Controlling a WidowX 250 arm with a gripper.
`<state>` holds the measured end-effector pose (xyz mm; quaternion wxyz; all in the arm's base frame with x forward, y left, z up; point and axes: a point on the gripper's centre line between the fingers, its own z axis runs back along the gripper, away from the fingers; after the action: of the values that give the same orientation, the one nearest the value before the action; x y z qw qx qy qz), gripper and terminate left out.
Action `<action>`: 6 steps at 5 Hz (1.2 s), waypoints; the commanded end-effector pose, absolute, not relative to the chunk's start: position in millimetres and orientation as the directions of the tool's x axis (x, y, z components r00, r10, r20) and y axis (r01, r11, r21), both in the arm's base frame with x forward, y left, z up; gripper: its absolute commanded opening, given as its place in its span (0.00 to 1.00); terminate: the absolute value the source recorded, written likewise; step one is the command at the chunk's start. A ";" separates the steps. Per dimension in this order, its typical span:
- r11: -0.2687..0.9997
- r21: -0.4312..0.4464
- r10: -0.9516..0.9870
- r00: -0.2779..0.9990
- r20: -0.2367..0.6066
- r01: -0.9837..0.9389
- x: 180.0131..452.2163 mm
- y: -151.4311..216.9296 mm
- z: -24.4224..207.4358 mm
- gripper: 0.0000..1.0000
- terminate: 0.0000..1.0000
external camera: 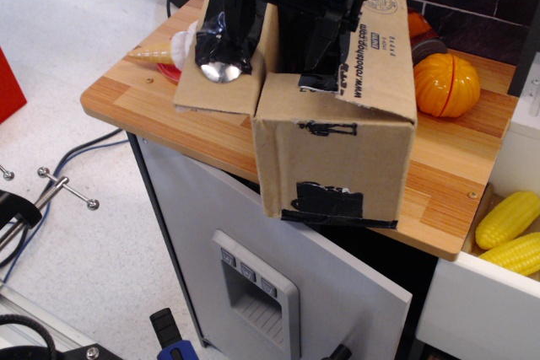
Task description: Open small4fbox flaps
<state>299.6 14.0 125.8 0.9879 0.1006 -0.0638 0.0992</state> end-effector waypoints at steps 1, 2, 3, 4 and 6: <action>0.973 0.101 0.188 0.967 0.172 -0.207 299.3 8.6 131.7 1.00 0.00; 0.987 0.023 0.152 0.962 0.225 -0.161 299.2 -8.0 137.6 1.00 0.00; 0.991 0.008 0.130 0.968 0.216 -0.135 302.1 -31.6 144.3 1.00 0.00; 0.990 0.051 0.115 0.967 0.229 -0.130 306.0 -52.7 146.3 1.00 0.00; 0.993 0.046 0.092 0.969 0.229 -0.105 311.2 -71.1 163.7 1.00 0.00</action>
<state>310.0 -63.4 156.1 0.9928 0.0376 -0.0973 0.0587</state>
